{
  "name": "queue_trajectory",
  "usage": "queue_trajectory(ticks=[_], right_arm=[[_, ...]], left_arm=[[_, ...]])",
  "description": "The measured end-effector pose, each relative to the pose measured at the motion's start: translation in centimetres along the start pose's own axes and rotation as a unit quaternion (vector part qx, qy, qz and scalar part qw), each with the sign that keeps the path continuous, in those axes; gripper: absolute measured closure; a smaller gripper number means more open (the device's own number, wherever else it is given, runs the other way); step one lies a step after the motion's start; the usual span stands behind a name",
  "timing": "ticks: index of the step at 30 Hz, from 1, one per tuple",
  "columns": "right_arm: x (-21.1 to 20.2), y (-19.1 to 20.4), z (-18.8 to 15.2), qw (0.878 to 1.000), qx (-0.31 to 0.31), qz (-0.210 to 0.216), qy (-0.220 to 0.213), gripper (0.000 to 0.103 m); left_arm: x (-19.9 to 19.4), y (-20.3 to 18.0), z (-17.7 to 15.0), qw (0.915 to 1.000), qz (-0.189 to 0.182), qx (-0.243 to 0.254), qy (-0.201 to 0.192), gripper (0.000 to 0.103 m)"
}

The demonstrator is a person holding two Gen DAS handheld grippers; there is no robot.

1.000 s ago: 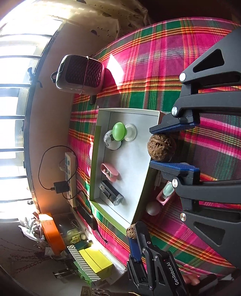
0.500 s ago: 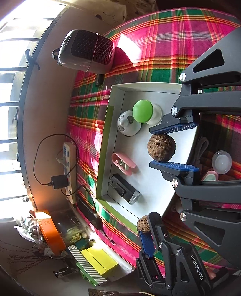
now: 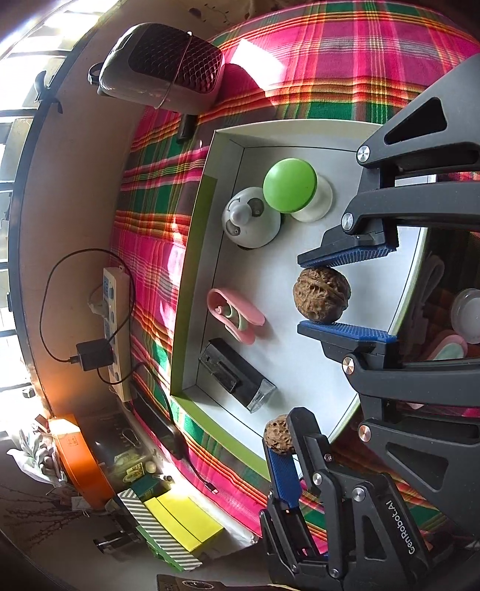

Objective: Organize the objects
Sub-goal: 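Carry the seed pod and walnut over the white tray with both grippers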

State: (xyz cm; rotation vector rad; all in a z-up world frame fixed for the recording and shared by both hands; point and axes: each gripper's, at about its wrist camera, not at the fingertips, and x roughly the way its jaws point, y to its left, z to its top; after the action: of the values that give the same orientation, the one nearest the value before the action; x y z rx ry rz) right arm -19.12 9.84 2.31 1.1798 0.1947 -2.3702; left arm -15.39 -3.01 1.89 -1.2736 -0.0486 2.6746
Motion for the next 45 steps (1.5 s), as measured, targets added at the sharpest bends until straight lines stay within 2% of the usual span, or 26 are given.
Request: queue_trajectory(ticks=[45], right_arm=[[1.1,0.0,-0.1,1.0,0.008,0.0,0.012,0.072]], left_arm=[[1.5,0.4,0.5,0.9998,-0.003,-0.009,0.016,0.076]])
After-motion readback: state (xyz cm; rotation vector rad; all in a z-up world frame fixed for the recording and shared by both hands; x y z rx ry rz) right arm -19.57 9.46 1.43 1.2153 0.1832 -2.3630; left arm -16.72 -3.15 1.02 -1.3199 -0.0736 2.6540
